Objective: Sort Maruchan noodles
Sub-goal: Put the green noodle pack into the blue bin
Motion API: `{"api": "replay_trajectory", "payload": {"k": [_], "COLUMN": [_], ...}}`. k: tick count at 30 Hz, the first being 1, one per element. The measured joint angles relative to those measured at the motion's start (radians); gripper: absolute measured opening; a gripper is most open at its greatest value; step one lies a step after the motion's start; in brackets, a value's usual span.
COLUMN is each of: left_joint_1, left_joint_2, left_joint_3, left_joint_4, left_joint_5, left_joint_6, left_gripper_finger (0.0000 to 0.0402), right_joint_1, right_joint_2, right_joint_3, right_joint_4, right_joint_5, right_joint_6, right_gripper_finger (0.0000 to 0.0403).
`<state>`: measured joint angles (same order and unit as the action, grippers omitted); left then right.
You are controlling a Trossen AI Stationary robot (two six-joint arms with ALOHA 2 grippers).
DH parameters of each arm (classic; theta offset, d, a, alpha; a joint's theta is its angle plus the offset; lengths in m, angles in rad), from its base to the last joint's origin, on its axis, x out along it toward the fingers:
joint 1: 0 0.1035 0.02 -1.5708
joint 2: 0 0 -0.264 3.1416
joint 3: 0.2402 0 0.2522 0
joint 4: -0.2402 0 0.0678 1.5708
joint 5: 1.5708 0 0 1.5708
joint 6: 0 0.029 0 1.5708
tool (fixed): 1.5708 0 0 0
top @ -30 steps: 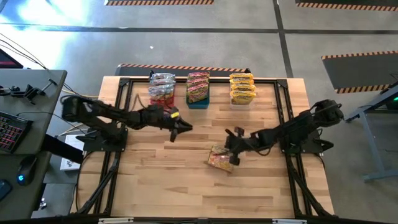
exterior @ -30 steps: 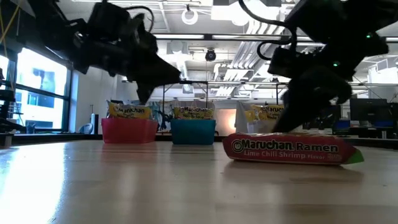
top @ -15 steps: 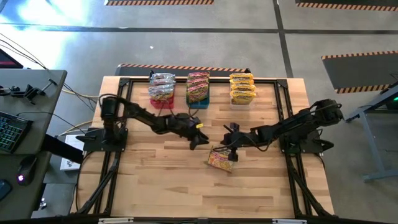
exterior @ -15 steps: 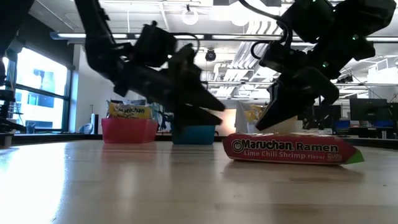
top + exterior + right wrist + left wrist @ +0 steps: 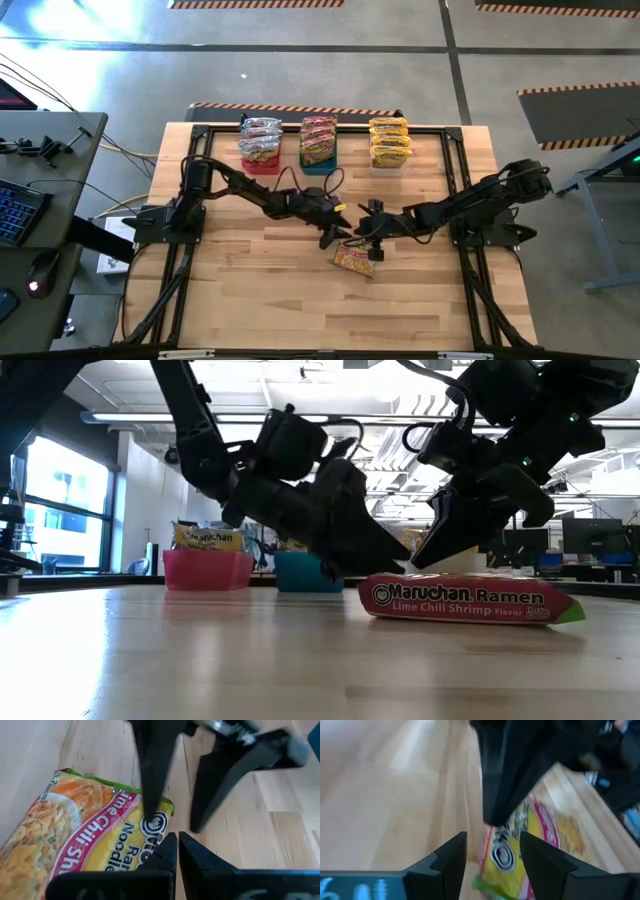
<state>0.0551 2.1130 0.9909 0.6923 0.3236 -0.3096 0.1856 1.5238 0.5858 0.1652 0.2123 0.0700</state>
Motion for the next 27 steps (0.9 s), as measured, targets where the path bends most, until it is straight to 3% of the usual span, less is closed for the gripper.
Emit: {"api": "replay_trajectory", "payload": {"k": [5,11,15,21,24,27], "left_joint_1": [-0.009,-0.018,-0.018,-0.014,-0.003,0.01], "left_joint_2": [0.016,0.017,0.016,0.011,0.001,-0.02], "left_joint_3": [0.029,0.033,0.034,0.034,0.032,0.031], "left_joint_4": [-0.071,-0.119,-0.12,-0.117,-0.129,-0.147], "left_joint_5": [0.062,0.063,0.064,0.06,0.06,0.056], "left_joint_6": [0.063,0.124,0.136,0.186,0.204,0.23], "left_gripper_finger": [0.0173,0.0158,0.0109,0.0014,0.0008,0.0004], "right_joint_1": [0.0,0.0,0.0,0.041,0.086,0.135], "right_joint_2": [0.0,-0.023,-0.093,-0.241,-0.295,-0.341], "right_joint_3": [0.0,0.0,0.002,-0.024,-0.116,-0.244], "right_joint_4": [0.005,-0.002,-0.064,-0.251,-0.167,0.03], "right_joint_5": [0.011,0.016,0.016,0.06,0.077,0.11], "right_joint_6": [-0.004,-0.008,0.035,0.235,0.341,0.472], "right_gripper_finger": [0.0,0.0,0.0,0.0,0.0,0.0]}}
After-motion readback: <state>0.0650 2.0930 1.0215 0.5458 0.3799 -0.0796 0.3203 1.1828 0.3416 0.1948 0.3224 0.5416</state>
